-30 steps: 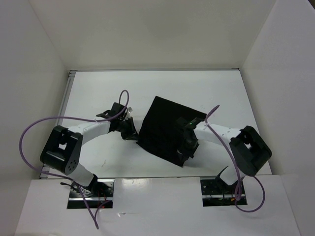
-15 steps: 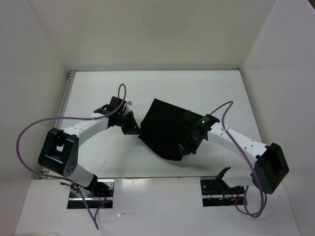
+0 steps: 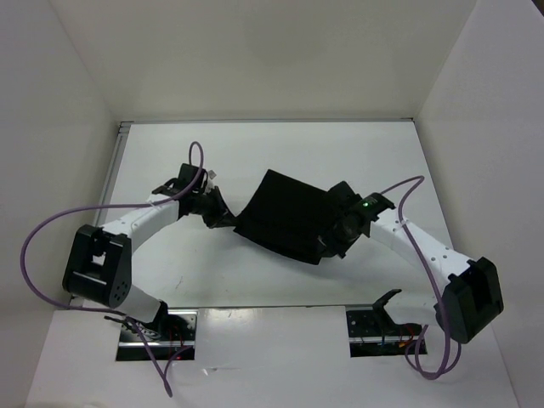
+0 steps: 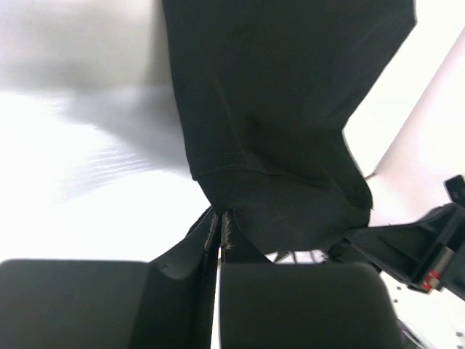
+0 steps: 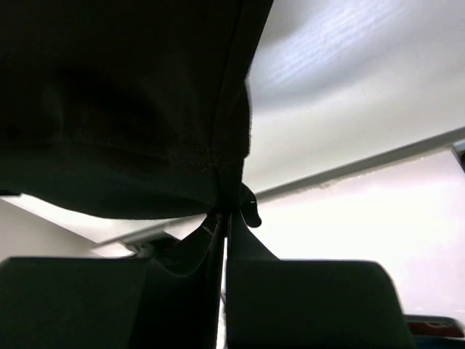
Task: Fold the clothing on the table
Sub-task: Fold the skirt
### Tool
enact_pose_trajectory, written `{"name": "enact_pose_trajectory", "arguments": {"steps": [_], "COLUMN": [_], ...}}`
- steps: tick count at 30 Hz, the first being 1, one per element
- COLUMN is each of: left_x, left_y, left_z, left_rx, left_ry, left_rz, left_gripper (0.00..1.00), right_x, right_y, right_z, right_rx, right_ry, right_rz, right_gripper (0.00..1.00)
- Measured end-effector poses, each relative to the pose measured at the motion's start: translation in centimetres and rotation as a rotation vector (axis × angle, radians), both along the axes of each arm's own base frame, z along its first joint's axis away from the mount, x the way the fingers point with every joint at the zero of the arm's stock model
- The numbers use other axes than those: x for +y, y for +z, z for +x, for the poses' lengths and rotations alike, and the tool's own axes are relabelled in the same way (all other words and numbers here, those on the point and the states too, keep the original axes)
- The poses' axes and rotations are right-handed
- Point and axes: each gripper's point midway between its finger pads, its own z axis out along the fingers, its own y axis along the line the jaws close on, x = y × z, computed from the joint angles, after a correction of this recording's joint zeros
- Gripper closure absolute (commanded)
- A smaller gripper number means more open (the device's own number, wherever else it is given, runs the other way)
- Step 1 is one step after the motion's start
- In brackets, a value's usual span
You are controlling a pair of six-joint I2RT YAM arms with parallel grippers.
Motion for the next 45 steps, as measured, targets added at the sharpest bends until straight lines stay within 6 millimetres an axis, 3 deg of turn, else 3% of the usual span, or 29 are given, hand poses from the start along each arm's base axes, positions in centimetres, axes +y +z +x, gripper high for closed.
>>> {"name": "enact_pose_trajectory", "arguments": {"steps": [3,7,12,18,29,40,41,43,44,45], "left_x": [-0.5,-2.2,-3.7,-4.8,-6.2,-6.8,-6.9,-7.2,-7.3,-7.3], "left_y": [0.8,1.8,0.6,-1.6,0.1,-2.4,-2.5,-2.6,-2.5,-2.4], "left_z": [1.4,5.9,9.6,11.5,15.1,16.5,16.7,17.4,18.0,18.7], "left_rx": [-0.010,-0.057,-0.064,-0.038,-0.103,-0.059,-0.059,-0.067,-0.078,-0.096], "left_ry": [0.004,-0.002,-0.014,-0.024,-0.031,-0.036,-0.035,-0.032,-0.019,-0.011], "left_rz": [-0.017,-0.062,-0.085,-0.078,-0.098,-0.098,-0.102,-0.112,-0.117,-0.122], "left_gripper": [1.00,1.00,1.00,1.00,1.00,1.00,0.93,0.51,0.36,0.30], "right_x": [-0.8,-1.5,-1.7,-2.3,-6.0,-8.3,-8.4,-8.7,-9.0,-9.4], "right_y": [0.0,-0.1,-1.6,-2.8,-2.7,-3.5,-3.7,-4.2,-4.4,-4.6], "right_z": [1.1,2.9,4.4,5.5,8.2,10.1,10.3,10.9,11.3,11.5], "right_rx": [-0.010,-0.038,-0.030,-0.025,-0.068,-0.087,-0.085,-0.084,-0.085,-0.085], "right_ry": [-0.045,-0.085,-0.093,-0.102,-0.201,-0.233,-0.235,-0.241,-0.243,-0.247], "right_rz": [0.005,0.010,-0.010,-0.042,-0.079,-0.095,-0.096,-0.100,-0.109,-0.123], "right_gripper": [1.00,1.00,1.00,1.00,1.00,1.00,0.97,0.90,0.88,0.86]}}
